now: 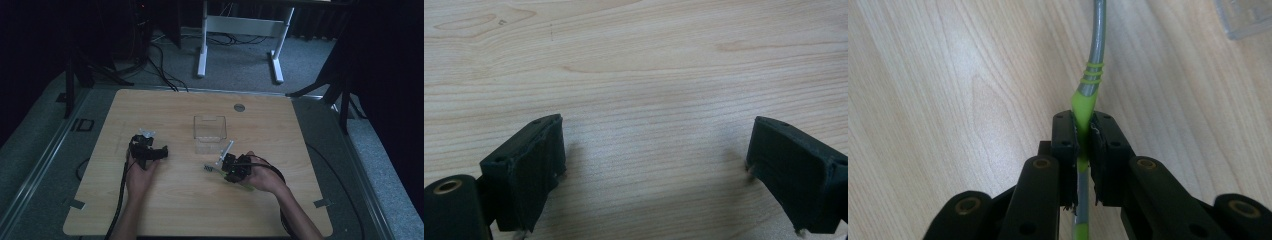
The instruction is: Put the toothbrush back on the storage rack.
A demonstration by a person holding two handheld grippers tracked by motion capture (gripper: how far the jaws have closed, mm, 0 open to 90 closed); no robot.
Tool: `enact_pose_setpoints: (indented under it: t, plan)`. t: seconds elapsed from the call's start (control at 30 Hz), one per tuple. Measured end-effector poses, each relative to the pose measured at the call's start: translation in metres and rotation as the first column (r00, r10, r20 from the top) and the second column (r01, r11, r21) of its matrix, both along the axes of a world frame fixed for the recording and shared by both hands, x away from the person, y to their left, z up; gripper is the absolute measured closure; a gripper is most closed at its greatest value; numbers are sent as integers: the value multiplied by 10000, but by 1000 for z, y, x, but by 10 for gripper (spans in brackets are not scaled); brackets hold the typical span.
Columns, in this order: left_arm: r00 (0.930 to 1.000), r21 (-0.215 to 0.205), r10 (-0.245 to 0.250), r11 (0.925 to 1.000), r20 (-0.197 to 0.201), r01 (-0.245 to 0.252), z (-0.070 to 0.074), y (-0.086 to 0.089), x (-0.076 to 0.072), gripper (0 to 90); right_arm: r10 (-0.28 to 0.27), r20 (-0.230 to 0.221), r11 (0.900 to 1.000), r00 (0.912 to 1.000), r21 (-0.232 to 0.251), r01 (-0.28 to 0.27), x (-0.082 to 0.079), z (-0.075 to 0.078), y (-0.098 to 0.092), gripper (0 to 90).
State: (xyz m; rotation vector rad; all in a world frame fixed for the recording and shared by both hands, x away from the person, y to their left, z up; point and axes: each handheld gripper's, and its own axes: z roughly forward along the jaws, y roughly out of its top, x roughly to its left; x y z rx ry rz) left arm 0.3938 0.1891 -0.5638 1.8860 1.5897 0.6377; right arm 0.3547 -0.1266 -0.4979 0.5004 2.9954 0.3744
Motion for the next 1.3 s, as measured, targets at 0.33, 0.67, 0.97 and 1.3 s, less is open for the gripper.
enact_pose_setpoints:
  t: [0.33, 0.67, 0.97, 1.3]
  plan:
    - [10000, -1, -1, 10000, 2, 1, 0, 0, 0, 92, -243, 172, 9985, 9996, 489, 235, 2, 9, -6, 818]
    - [10000, 3, -3, 10000, -1, 3, 0, 0, 0, 92, -450, 352, 9937, 9984, 1042, 411, 4, 16, -10, 818]
    - [10000, 0, 0, 10000, -1, 0, 0, 0, 0, 92, -758, 453, 9867, 9961, 1475, 683, 6, 20, -13, 818]
    - [10000, -2, 1, 10000, 1, -1, 0, 0, 0, 92, -1028, 495, 9774, 9935, 1906, 917, 8, 23, -18, 818]
